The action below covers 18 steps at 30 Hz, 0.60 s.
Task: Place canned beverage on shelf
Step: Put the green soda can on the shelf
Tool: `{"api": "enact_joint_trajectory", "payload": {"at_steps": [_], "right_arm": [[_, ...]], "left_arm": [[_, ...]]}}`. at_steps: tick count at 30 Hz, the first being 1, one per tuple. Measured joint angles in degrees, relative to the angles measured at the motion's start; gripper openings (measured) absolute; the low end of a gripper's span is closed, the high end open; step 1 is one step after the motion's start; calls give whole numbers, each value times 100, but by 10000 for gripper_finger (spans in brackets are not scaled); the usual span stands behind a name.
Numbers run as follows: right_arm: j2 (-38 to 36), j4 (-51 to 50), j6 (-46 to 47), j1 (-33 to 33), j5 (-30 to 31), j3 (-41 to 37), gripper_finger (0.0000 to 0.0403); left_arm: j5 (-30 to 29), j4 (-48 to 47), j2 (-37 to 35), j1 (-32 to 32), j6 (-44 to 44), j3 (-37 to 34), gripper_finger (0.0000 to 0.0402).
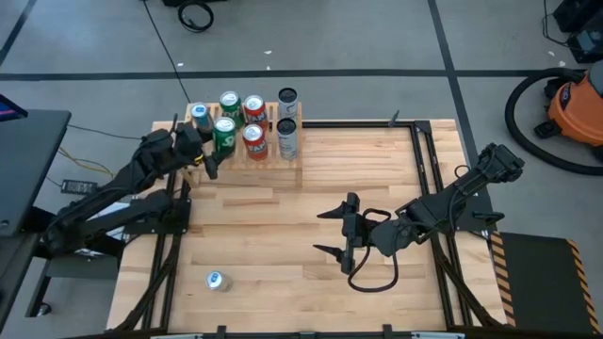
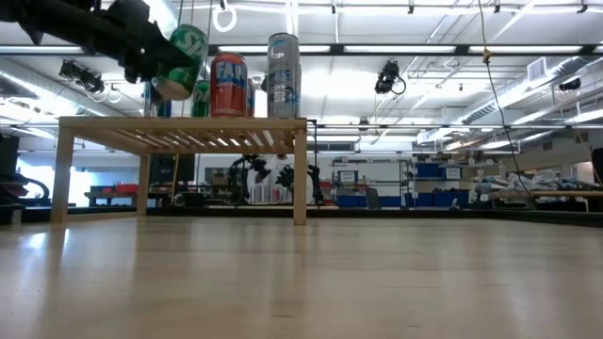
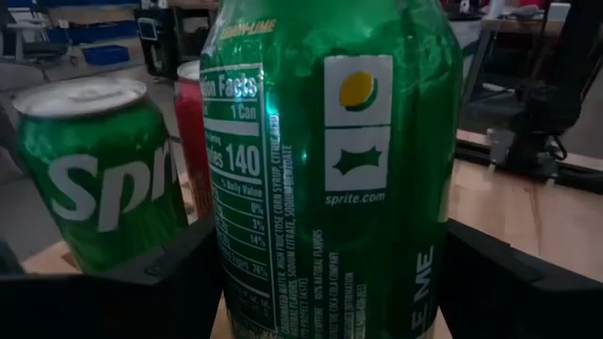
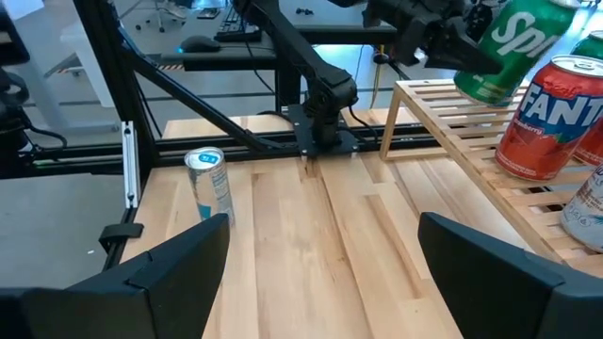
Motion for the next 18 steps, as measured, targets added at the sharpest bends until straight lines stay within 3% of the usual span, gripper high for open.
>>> {"api": "enact_joint_trajectory", "payload": {"at_steps": [7,18], "right_arm": [[2,-34,149,96,-1,0,355],[2,-33,149,219,0,0,355]], "left_arm": [[156,901,62,228,-111,-618,307],[883,2084,78,439,-118,-1450,307]]}}
